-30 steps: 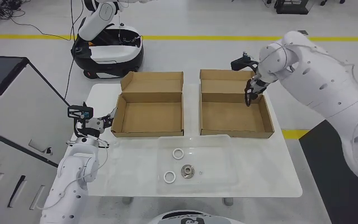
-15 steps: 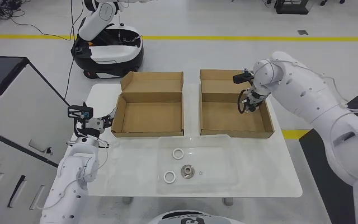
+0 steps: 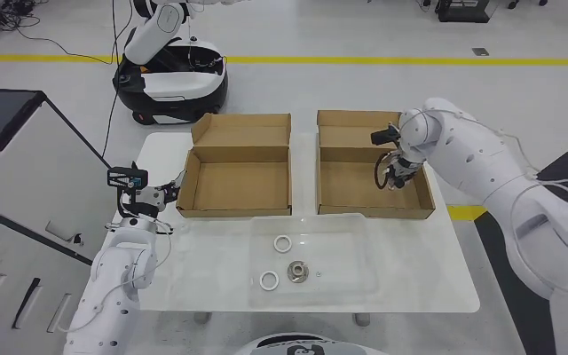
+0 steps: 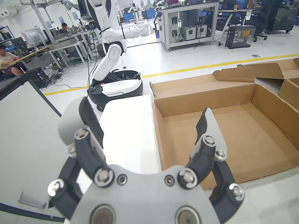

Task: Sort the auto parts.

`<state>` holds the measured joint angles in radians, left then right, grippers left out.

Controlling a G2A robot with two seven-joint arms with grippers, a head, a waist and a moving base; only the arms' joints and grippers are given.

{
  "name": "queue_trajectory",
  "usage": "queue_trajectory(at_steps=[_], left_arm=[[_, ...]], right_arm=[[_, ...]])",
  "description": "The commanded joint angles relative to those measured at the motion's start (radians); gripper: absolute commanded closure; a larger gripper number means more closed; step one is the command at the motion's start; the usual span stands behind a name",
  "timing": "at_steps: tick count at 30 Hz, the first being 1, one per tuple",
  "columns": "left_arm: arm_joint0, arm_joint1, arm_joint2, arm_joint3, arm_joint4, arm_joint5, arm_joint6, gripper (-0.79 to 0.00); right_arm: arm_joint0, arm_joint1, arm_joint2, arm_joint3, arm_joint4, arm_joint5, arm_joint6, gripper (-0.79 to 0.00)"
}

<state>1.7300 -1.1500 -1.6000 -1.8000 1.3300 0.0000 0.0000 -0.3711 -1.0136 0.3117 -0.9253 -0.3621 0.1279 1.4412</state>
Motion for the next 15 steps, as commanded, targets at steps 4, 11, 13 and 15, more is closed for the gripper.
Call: queue_trajectory(at_steps=[4,11,13,15], left_arm=[[0.0,0.0,0.0,0.0,0.0,0.0,0.0,-0.785],[0.0,0.0,0.0,0.0,0.0,0.0,0.0,-0.785],[0.0,0.0,0.0,0.0,0.0,0.0,0.0,-0.785],[0.0,0.0,0.0,0.0,0.0,0.0,0.0,-0.785]], right_arm=[[-0.015,-0.007,0.005,0.016,-0.01,0.008,-0.006,0.0],[-0.028,-0.012,0.014,0.052,-0.062,0.037,-0.054,0.0],[-0.029,-0.013,0.016,0.056,-0.08,0.044,-0.064,0.0],[-0.033,-0.014,0.019,0.059,-0.097,0.044,-0.081,0.0]])
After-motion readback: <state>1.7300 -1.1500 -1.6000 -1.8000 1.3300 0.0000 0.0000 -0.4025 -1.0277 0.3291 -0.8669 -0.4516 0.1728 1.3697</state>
